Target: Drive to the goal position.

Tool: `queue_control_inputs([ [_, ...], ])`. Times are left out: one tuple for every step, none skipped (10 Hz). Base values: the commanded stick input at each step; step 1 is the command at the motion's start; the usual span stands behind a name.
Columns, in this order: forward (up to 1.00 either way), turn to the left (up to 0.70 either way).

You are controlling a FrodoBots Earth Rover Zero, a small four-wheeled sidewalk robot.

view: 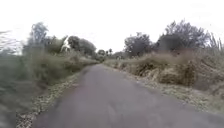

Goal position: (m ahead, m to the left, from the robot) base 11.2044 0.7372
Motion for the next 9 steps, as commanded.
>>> queue_control_inputs([
  [0.7, 0.0],
  [0.7, 0.0],
  [0.7, 0.0],
  [0.7, 0.0],
  [0.7, 0.0],
  [0.7, 0.0],
  [0.7, 0.0],
  [0.7, 0.01],
  [0.7, 0.13],
])
